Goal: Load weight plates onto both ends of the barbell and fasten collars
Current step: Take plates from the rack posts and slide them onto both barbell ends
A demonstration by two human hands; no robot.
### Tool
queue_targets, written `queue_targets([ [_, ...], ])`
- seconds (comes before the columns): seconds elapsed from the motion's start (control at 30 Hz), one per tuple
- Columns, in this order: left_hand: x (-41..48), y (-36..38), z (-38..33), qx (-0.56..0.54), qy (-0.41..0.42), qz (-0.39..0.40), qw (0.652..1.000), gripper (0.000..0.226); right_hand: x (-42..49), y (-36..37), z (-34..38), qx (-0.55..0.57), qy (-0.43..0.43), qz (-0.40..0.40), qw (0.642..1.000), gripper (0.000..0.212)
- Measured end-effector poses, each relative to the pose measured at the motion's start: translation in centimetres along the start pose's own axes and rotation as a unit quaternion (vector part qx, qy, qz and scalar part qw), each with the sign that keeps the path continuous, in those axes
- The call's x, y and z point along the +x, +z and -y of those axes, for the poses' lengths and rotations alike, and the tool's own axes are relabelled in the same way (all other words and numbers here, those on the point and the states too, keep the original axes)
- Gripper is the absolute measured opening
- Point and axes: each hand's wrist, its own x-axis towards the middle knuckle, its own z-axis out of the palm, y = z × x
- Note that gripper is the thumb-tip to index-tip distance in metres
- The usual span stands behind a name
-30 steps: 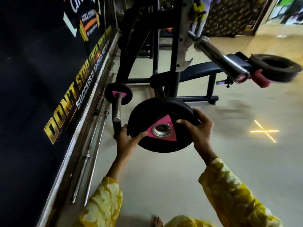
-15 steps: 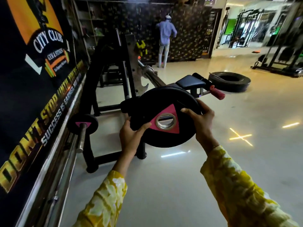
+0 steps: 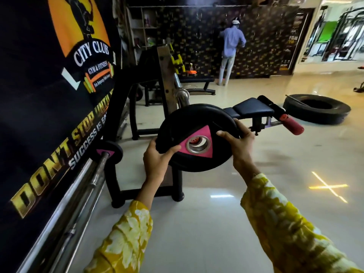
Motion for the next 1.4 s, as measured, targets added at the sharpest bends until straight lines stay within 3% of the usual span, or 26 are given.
queue_targets([
  [0.07, 0.1, 0.3, 0.3, 0.006, 0.007, -0.005, 1.000, 0.062, 0.8, 0.0, -0.6, -0.007, -0.001, 0.012, 1.000, 0.055],
  [0.23, 1.1, -0.2, 1.3, 0.002, 0.007, -0.012, 1.000, 0.069, 1.6, 0.9, -0.5, -0.005, -0.017, 0.027, 0.999, 0.035],
  [0.43, 3.6, 0.8, 2.0, 0.008, 0.016, 0.003, 1.000, 0.072, 3.4, 1.8, -1.9, -0.003, -0.016, 0.021, 1.000, 0.034],
  [0.5, 4.4, 1.1, 1.6, 0.039, 0.041, 0.000, 0.998, 0.075, 4.0, 2.1, -3.1, -0.069, -0.075, -0.004, 0.995, 0.042],
  [0.57, 5.0, 2.0, 1.0, 0.153, 0.130, -0.041, 0.979, 0.072, 4.5, 2.6, -4.9, -0.249, -0.223, -0.002, 0.943, 0.051],
  [0.63, 5.4, 3.5, 0.6, 0.310, 0.294, -0.066, 0.902, 0.064, 4.8, 3.2, -6.7, -0.414, -0.336, -0.009, 0.846, 0.054],
  [0.67, 6.1, 4.3, 1.0, 0.366, 0.355, -0.069, 0.857, 0.061, 5.3, 3.5, -7.4, -0.453, -0.360, -0.024, 0.815, 0.055],
  [0.7, 6.9, 5.0, 1.7, 0.408, 0.378, -0.079, 0.827, 0.059, 5.9, 3.7, -8.0, -0.478, -0.372, -0.042, 0.794, 0.055],
  [0.77, 8.8, 6.2, 3.4, 0.450, 0.371, -0.122, 0.803, 0.058, 8.1, 4.4, -9.5, -0.502, -0.390, -0.066, 0.769, 0.056],
  [0.9, 11.1, 7.3, 5.7, 0.458, 0.390, -0.168, 0.781, 0.060, 10.6, 5.4, -11.5, -0.507, -0.433, -0.097, 0.739, 0.056],
  [1.13, 13.9, 8.2, 6.6, 0.438, 0.413, -0.190, 0.776, 0.058, 12.8, 6.6, -12.1, -0.507, -0.456, -0.127, 0.721, 0.056],
  [1.4, 23.9, 12.0, 11.6, 0.415, 0.411, -0.174, 0.792, 0.059, 21.7, 10.8, -16.8, -0.520, -0.440, -0.145, 0.718, 0.054],
])
